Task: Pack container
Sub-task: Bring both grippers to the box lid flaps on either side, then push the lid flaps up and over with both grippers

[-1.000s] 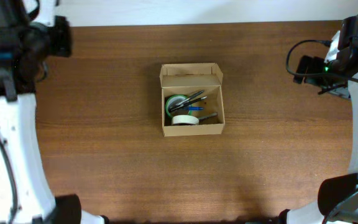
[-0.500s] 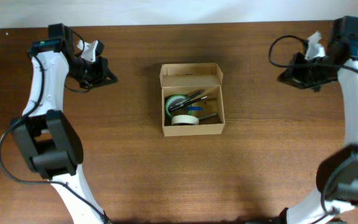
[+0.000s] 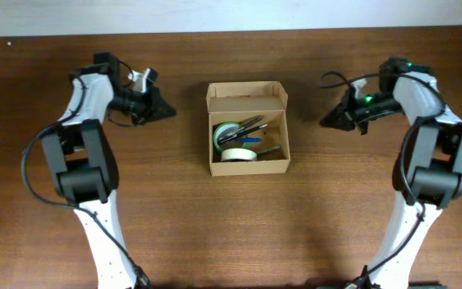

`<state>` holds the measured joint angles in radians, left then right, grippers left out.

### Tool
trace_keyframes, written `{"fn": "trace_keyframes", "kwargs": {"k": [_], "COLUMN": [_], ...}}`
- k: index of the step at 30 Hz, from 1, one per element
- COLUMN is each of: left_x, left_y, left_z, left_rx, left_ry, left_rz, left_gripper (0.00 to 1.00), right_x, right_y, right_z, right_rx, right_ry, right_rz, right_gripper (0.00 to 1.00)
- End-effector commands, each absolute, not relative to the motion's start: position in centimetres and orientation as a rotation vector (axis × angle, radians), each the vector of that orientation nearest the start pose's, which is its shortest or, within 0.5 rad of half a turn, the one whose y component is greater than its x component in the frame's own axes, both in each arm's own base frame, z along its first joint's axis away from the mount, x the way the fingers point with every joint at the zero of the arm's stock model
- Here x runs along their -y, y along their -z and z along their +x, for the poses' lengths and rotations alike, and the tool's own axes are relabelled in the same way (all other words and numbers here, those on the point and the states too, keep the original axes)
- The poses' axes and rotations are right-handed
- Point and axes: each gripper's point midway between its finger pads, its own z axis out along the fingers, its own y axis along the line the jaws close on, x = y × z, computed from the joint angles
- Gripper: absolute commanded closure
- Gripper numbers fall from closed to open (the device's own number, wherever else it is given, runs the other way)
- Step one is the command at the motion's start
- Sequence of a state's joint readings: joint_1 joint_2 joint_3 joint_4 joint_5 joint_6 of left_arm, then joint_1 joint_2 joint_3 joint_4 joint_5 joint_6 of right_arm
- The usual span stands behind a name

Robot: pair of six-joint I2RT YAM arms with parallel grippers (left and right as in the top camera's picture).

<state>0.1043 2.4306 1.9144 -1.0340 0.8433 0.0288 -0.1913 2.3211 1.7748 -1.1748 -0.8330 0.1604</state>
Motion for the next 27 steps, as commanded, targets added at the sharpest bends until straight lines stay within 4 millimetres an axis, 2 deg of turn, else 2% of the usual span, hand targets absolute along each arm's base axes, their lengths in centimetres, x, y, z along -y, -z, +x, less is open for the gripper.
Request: {"fn": "trace_keyframes", "kwargs": {"k": [1, 7, 15, 18, 21, 24, 27], "left_x": [11.5, 14.5, 15.9, 16.1, 16.7, 17.1, 17.4], "left_y": [-2.1, -0.9, -0.4, -0.7, -1.8, -2.7, -2.9], "left_z": [47.4, 48.1, 48.5, 49.5, 50.7, 51.8, 52.0], "left_rx": [-2.785, -2.793, -2.780, -2.750, -2.670, -2.609, -2.603], "left_ry": [1.368, 1.376, 1.376, 1.386, 1.457, 1.506, 1.514], "left_rz": [-0.038, -0.047, -0.022, -0.069, -0.074, -0.090, -0.107], "left_gripper": [0.98, 0.97, 0.96, 0.95, 0.94, 0.93, 0.93], "right_x": [-7.2, -9.0, -10.4, -10.6, -10.9, -11.1, -11.3], "right_y": [-3.6, -3.1, -2.7, -2.7, -3.2, -3.3, -2.8], "right_z": [42.9, 43.9, 45.7, 47.0, 47.9, 48.4, 48.5], "right_rx": [-2.897, -2.876, -2.833, -2.783, -2.727, -2.711, -2.727], "right_ry": [-1.462, -1.439, -1.417, -1.423, -1.446, -1.444, -1.421], "right_rz": [0.553, 0.432, 0.411, 0.411, 0.360, 0.365, 0.385], "right_gripper": [0.96, 0.96, 0.96, 0.96, 0.96, 0.96, 0.96]}}
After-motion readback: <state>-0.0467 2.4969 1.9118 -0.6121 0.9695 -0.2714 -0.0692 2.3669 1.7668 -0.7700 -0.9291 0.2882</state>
